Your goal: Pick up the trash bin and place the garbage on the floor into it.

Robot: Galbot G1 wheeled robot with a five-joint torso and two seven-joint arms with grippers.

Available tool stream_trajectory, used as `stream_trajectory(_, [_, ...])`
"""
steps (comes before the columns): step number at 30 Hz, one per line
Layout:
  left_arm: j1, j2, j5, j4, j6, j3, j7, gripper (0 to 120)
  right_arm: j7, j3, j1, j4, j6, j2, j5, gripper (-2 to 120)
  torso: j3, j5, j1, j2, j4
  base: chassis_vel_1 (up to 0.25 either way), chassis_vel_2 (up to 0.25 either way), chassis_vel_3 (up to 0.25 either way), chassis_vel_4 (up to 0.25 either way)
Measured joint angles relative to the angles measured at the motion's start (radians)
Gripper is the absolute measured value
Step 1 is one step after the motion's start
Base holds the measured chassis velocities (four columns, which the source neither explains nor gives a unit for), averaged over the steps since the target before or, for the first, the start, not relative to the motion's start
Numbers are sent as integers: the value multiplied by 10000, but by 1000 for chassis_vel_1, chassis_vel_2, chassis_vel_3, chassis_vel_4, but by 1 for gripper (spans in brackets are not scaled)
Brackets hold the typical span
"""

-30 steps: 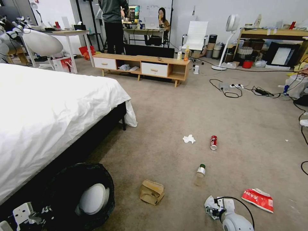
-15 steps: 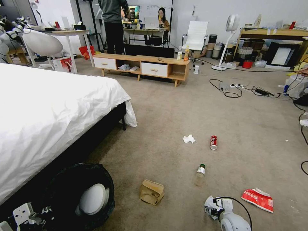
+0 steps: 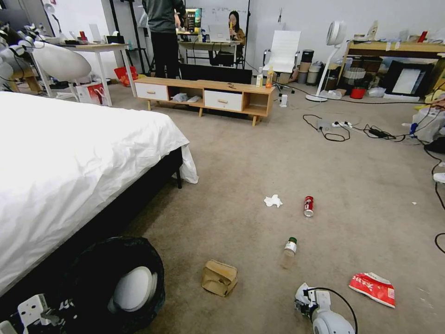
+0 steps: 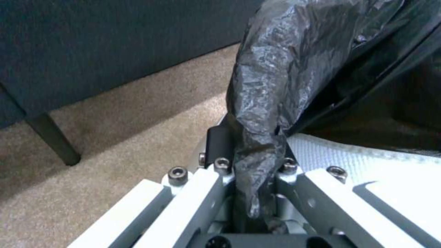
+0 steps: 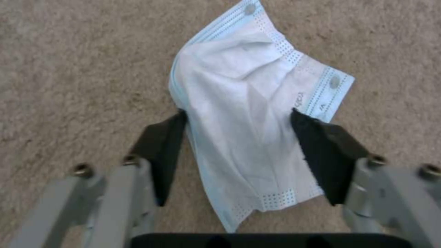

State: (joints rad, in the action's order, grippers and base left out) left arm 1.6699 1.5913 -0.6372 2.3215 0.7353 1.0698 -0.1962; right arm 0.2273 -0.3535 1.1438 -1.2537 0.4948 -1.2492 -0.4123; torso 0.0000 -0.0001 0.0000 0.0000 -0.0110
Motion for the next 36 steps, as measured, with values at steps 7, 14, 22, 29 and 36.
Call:
stream_trajectory(7, [2,0,23,-4,0,-23,10,2,-11,48,-85,246,-133,-34,148,33,0,1,0,0,1,0,0,0,0])
stream_trajectory(14, [29,24,63,-3,0,-47,25,2,-44,121,-155,484,-336,-117,249,10,0,0,-1,0,3,0,0,0,0])
stream_trajectory(22, [42,63,153,8,0,-100,67,2,-87,140,19,345,-523,-88,250,0,0,-1,0,1,-3,0,0,0,0])
stream_trajectory(29, [119,113,315,79,0,-265,119,2,-275,72,291,81,-865,23,78,0,0,4,0,0,1,0,0,0,0])
stream_trajectory(36, [169,121,344,233,0,-455,125,2,-374,-221,1153,-1661,-1226,797,-630,0,0,-1,0,1,-4,0,0,0,0])
